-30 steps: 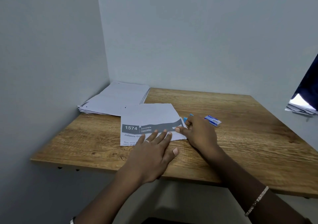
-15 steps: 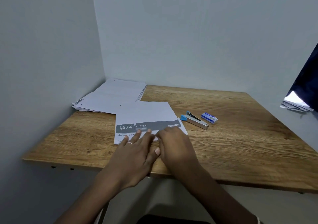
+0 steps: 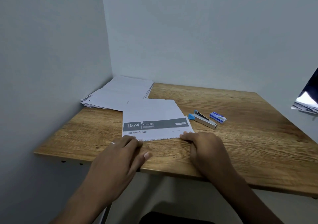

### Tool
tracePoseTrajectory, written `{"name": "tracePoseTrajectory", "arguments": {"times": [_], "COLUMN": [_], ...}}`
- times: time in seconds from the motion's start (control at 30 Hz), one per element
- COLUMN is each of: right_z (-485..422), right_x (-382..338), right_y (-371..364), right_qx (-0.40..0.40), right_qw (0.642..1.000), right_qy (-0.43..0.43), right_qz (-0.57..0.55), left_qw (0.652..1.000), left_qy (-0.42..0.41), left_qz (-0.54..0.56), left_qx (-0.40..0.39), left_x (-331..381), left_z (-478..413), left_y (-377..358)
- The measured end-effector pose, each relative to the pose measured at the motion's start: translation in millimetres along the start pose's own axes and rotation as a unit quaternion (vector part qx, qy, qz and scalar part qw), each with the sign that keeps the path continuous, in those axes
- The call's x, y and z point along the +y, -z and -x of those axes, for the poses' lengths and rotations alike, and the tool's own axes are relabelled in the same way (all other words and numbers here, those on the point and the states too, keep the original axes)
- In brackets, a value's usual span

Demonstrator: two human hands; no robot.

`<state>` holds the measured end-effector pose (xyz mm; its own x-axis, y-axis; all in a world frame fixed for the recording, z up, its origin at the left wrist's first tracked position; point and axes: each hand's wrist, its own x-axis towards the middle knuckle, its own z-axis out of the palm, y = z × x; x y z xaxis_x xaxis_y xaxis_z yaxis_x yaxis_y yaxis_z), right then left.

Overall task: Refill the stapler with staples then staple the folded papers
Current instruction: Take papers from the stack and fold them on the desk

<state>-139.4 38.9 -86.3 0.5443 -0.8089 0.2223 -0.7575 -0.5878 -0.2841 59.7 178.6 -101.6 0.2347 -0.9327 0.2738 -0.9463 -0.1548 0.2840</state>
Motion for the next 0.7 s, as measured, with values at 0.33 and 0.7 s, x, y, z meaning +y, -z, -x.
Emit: {"name": "tracePoseTrajectory", "arguments": {"times": [0.33, 0.7], "right_z": [6.1, -9.1], "right_x": [-70.7, -10.8], "right_y": [-31.9, -2.1], "right_qx": [0.068, 0.053], "right_qw": [0.99, 0.998], "right_qy": [0.109, -0.032], "right_qz": [-0.059, -0.018], "left_qw": [0.999, 0.992], "left_qy": [-0.016, -0.001], "left_qz": [-0.043, -0.104], "left_qx": [0.027, 0.067], "left_x": [4.3, 3.1], "left_z": [0.4, 2.8], "left_y": [9.2, 10.2]}}
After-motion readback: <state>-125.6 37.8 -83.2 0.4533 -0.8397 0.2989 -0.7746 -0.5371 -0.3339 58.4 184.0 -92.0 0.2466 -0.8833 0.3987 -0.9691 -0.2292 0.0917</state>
